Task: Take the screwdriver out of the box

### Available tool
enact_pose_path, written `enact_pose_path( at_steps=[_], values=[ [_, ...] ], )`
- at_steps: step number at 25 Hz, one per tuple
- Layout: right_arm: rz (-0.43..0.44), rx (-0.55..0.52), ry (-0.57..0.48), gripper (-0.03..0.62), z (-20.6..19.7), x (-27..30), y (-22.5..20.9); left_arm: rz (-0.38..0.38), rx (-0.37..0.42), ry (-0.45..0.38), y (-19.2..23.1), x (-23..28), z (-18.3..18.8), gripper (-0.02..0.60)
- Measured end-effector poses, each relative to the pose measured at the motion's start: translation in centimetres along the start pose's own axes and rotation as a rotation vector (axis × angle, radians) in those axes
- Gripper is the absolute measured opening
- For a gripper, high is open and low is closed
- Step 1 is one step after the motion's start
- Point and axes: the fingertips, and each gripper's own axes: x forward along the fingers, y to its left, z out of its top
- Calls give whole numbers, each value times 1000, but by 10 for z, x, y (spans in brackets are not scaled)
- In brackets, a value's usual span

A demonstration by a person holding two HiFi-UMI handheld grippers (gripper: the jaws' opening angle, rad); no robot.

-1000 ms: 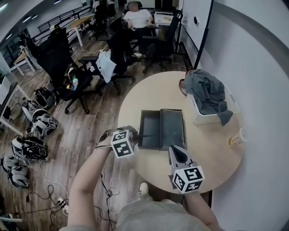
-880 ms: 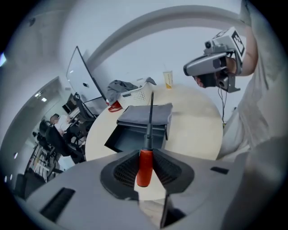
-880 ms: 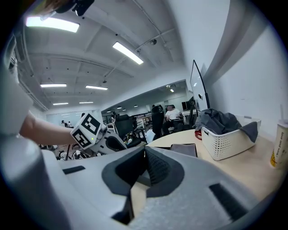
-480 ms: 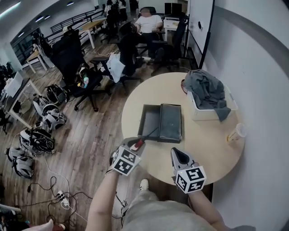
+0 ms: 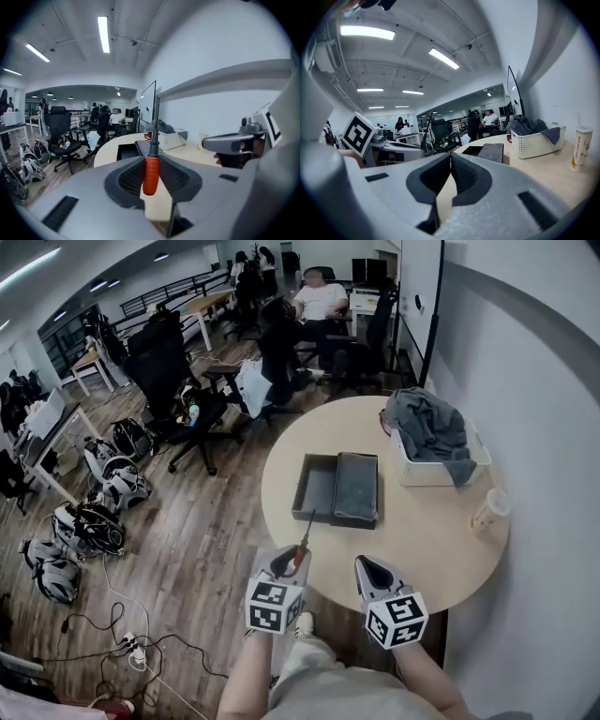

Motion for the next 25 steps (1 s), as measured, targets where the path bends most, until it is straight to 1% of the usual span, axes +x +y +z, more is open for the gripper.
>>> enact_pose_path(
  at_steps=[4, 11, 14, 19, 25],
  values=[
    [20, -6, -13, 0, -6, -20, 16, 40, -60, -49, -14, -31, -3, 84],
    [49, -12, -19, 0, -23, -45, 41, 77, -101, -98, -31, -76, -18, 84],
    [56, -10, -9, 0, -32, -54, 45, 88, -116, -104, -37, -87, -28, 84],
    [62, -18, 1, 0, -36, -66, 48, 103, -147, -135, -45, -101, -27, 84],
    [47, -35, -8, 0, -31, -67, 45, 111, -142, -147, -50, -102, -22, 84]
  ],
)
